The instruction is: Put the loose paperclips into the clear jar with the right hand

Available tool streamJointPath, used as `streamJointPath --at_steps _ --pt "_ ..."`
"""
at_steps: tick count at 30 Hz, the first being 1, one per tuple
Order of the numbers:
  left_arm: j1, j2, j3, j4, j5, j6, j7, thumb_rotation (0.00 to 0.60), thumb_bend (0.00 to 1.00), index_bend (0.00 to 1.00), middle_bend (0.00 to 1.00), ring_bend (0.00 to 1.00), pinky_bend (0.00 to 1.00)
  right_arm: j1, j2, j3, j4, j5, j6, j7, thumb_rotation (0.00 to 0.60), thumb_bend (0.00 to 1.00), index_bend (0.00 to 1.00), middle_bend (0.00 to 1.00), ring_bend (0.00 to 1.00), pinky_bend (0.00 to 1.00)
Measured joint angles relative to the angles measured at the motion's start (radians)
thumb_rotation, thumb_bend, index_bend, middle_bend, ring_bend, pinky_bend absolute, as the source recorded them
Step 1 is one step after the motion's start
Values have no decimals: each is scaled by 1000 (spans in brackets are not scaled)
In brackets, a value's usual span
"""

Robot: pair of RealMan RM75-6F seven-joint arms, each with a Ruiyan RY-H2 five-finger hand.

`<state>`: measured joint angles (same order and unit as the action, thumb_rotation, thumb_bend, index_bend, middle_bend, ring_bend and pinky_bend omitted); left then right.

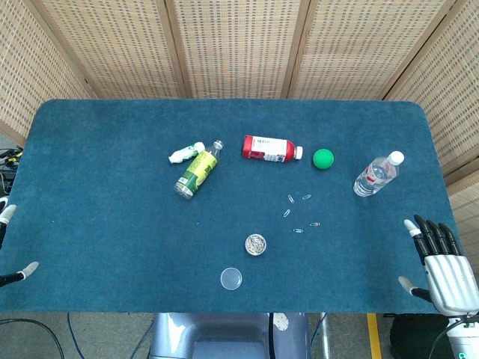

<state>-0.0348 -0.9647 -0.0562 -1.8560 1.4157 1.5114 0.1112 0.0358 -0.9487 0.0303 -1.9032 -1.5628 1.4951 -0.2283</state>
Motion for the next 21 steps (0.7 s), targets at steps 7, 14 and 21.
streamJointPath --at_steps 7,14,21 --pt "2 -1 -1 -2 1 5 3 600 0 0 0 0 0 22 -12 2 7 -1 -33 -7 600 0 0 0 0 0" --pt "-6 -19 -12 4 -20 3 42 600 0 0 0 0 0 117 -28 39 11 41 -170 -21 600 3 95 0 0 0" --pt "-16 -48 -27 27 -50 2 80 600 0 0 0 0 0 312 -106 107 30 235 -423 -148 600 180 328 0 0 0"
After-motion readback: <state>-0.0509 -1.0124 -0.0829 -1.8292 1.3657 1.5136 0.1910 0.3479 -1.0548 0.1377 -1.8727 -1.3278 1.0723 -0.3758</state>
